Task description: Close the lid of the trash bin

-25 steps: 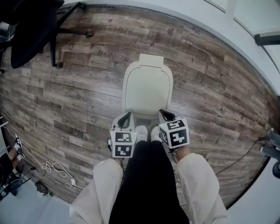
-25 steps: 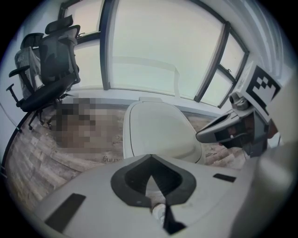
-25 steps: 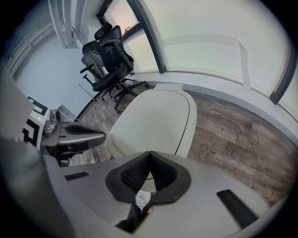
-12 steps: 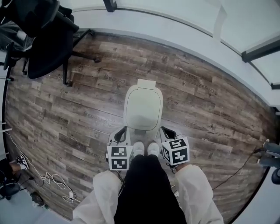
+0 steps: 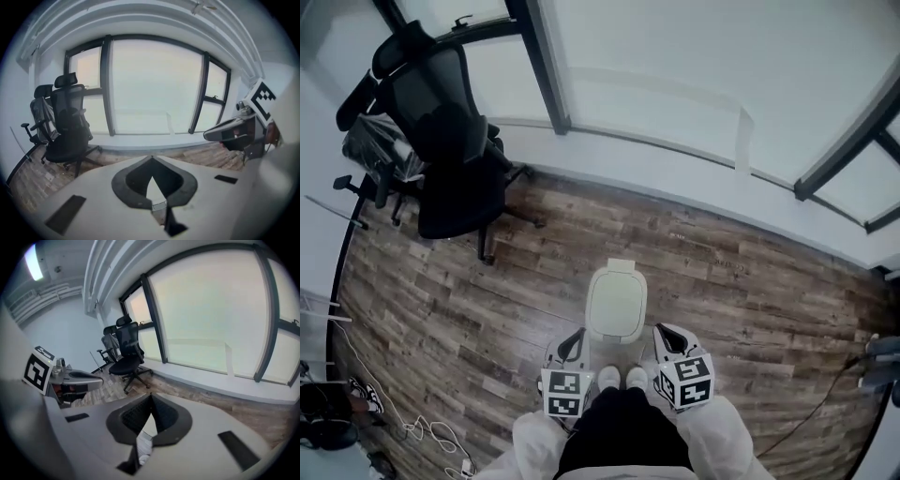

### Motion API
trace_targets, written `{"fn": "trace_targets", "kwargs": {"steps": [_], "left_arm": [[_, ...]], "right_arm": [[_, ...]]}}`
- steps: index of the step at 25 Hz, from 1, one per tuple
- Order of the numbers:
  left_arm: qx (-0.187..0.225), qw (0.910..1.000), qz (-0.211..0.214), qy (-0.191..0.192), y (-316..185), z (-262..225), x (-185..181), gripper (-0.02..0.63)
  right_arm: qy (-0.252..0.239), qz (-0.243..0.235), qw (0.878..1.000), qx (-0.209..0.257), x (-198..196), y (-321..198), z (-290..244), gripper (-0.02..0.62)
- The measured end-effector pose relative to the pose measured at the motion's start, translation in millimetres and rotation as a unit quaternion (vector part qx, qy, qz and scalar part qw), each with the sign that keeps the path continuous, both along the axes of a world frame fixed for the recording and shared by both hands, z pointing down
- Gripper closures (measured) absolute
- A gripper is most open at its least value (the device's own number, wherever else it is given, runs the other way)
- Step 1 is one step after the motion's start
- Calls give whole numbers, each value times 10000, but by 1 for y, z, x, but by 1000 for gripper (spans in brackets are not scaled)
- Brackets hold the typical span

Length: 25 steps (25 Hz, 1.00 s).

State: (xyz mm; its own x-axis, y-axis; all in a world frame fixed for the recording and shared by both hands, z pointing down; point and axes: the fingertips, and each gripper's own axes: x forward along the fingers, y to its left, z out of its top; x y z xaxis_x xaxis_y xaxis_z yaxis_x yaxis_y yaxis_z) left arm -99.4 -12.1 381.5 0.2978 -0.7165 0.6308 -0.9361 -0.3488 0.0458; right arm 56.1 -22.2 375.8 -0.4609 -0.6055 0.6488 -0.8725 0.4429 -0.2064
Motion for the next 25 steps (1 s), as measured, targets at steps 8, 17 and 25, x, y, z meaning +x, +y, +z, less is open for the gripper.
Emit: {"fn": "trace_targets", "kwargs": {"steps": [8, 17, 25], "left_arm": [[875, 9962, 41, -6, 10, -147, 10, 598], [1452, 9880, 8, 523, 40, -256, 11, 598], [2014, 9772, 151, 653, 49, -317, 21, 598]], "right_arm": [[-567, 69, 9936, 973, 13, 19, -163, 572], [-600, 192, 9832, 1714, 14, 51, -266, 572], [-687, 155, 9706, 2303, 7, 65, -316, 572]]}}
